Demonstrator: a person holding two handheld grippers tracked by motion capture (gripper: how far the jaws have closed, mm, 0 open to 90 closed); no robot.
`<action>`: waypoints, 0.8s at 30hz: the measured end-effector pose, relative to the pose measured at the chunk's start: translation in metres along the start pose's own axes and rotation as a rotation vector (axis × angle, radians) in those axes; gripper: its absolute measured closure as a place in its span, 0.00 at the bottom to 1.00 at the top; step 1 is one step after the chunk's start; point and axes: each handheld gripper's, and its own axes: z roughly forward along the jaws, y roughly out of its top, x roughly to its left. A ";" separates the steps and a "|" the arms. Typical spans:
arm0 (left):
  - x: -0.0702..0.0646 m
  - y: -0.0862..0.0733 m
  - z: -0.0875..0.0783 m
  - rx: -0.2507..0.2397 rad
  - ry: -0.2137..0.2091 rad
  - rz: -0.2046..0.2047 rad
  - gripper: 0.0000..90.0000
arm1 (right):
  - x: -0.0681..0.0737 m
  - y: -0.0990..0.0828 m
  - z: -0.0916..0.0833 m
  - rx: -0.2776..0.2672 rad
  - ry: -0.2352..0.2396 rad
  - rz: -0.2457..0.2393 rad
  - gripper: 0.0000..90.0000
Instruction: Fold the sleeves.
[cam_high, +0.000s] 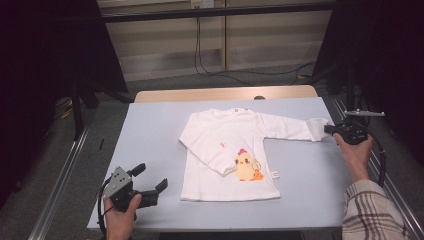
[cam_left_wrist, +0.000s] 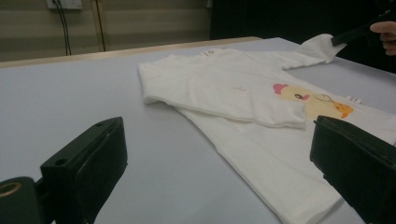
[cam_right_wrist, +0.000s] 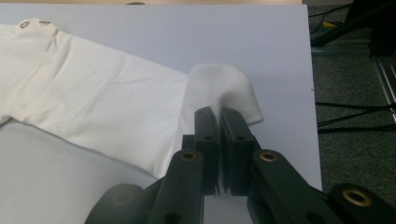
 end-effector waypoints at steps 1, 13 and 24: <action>0.000 0.000 0.000 0.000 0.000 -0.001 0.04 | 0.001 0.000 0.000 -0.003 0.001 -0.002 0.96; 0.000 0.000 0.000 -0.002 0.003 0.000 0.04 | 0.015 0.006 -0.006 -0.040 0.038 -0.031 0.96; 0.000 0.000 -0.001 -0.007 0.010 -0.001 0.04 | 0.035 0.012 -0.010 -0.071 0.082 -0.075 0.96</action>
